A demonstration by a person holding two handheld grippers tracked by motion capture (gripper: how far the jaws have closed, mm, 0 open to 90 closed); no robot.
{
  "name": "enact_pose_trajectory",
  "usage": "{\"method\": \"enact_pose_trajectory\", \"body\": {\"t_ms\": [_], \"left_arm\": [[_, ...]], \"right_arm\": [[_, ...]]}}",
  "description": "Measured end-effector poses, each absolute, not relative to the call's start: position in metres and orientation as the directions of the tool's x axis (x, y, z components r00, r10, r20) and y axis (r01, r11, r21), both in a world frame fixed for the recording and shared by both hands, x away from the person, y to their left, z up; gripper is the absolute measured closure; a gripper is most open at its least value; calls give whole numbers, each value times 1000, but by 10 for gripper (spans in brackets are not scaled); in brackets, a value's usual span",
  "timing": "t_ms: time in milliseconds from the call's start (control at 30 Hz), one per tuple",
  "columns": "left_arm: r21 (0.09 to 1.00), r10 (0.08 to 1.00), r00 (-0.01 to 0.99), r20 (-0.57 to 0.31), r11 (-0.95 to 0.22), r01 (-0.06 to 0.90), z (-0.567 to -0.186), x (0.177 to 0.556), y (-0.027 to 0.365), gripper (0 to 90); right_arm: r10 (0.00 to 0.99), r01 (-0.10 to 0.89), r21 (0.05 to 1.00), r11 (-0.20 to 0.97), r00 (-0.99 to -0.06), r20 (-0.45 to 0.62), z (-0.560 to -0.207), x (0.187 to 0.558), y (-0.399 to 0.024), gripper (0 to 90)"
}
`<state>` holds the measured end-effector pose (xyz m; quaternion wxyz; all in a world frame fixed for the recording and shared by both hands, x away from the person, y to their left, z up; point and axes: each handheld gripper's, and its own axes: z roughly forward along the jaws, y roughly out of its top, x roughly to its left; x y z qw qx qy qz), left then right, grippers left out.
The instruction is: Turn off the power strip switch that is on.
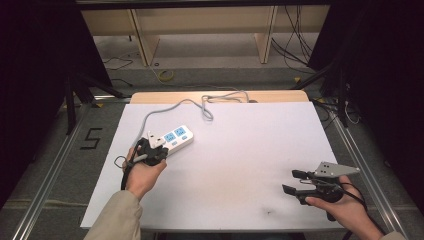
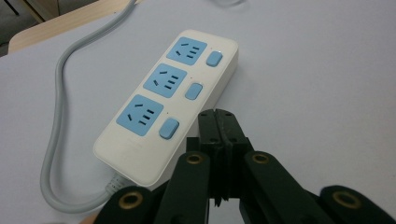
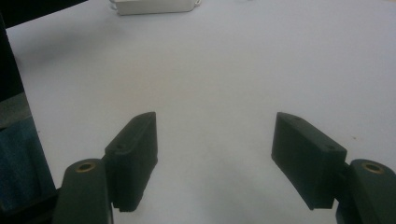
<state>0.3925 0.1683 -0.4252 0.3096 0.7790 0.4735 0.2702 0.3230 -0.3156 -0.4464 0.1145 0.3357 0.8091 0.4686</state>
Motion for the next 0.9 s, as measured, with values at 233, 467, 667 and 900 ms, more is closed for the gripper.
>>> {"method": "enact_pose_trajectory", "body": {"t_ms": [233,467,667,900], "left_arm": [[732,913,392,113,-343,589,-424,405,167,900],[720,913,390,122,-352,598,-424,413,165,900],[713,913,388,129,-357,603,-425,420,163,900],[711,917,379,123,-348,611,-423,425,163,900]], "right_arm": [[649,435,835,336,-750,130,-446,322,-315,317],[648,439,834,335,-750,134,-446,322,-315,317],[648,438,834,334,-750,135,-447,322,-315,316],[646,438,833,338,-752,134,-446,322,-315,317]]}}
